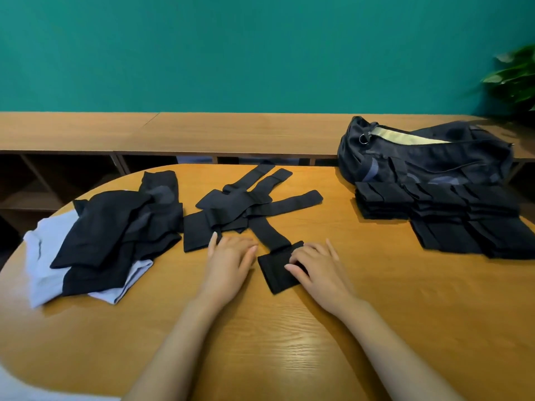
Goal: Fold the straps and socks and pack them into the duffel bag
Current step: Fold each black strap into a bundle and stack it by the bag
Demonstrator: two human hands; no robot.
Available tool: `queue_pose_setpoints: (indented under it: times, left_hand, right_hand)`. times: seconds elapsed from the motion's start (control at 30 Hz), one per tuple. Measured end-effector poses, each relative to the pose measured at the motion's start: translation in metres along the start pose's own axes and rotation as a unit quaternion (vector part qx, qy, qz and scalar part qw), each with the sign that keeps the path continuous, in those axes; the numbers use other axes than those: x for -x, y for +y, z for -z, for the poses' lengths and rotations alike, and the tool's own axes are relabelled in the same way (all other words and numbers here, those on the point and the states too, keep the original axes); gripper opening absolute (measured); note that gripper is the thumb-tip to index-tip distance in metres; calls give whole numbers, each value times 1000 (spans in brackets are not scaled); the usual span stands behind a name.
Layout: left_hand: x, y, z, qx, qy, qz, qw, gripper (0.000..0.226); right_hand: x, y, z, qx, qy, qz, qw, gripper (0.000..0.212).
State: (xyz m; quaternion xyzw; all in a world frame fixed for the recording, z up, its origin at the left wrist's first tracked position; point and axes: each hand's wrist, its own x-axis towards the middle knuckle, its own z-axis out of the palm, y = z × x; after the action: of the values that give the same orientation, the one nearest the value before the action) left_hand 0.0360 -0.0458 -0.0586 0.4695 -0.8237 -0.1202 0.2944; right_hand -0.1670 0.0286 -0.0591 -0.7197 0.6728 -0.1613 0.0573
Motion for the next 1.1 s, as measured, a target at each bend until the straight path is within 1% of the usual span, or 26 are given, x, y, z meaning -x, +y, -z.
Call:
queue_pose_setpoints:
  times: [0.07,0.1,0.17,0.23,0.3,0.37,0.4,0.47,0.53,0.7,0.77,0.9,0.93,1.03,1.1]
  left_hand:
    - [-24,-8,1,-40,-6,9,999,29]
    - [-37,-12,1,-75,-18,14,997,34]
    - [-61,-19,-5,-151,-52,12,987,47]
    - [-81,-26,-13,-196,-107,5,975,57]
    - [-93,-34,-23,-207,-165,17,964,58]
    - [-96,-41,-32,-219,-192,38,956,57]
    - [-96,-44,-36,-223,-191,46,955,56]
    - [-95,-45,-40,-226,-176,51,957,54]
    - [-95,-42,-42,-221,-164,51,960,52]
    - [-96,-39,-46,-195,-137,76,968,50]
    - [-97,-39,-48,-180,-110,82,974,50]
    - [-99,-36,-51,-172,-60,99,978,50]
    - [-99,-35,-52,-172,-51,104,978,50]
    - [-99,-32,-55,-173,-35,119,977,49]
    - [-100,-32,-56,-156,-18,133,979,47]
  right_hand:
    - [-12,-1,2,-3,19,-2,1000,31]
    - [-20,-4,2,-2,19,4,1000,33]
    - [-40,-13,-1,-4,-9,17,1000,47]
    - [-58,-23,-7,-9,-64,28,998,59]
    - [-63,-24,-17,8,-108,24,994,67]
    - [-52,-16,-21,24,-99,-1,995,80]
    - [-42,-9,-21,26,-84,-16,996,80]
    - [-20,3,-19,29,-59,-37,997,72]
    - [-2,9,-14,27,-53,-50,997,70]
    - [23,9,-11,12,-36,-63,997,79]
    - [34,13,-10,15,-26,-71,997,80]
    - [53,17,-8,22,-29,-83,996,91]
    - [56,18,-7,21,-26,-86,996,89]
    - [64,17,-6,16,-11,-102,995,71]
    - [68,16,-6,21,-11,-109,994,67]
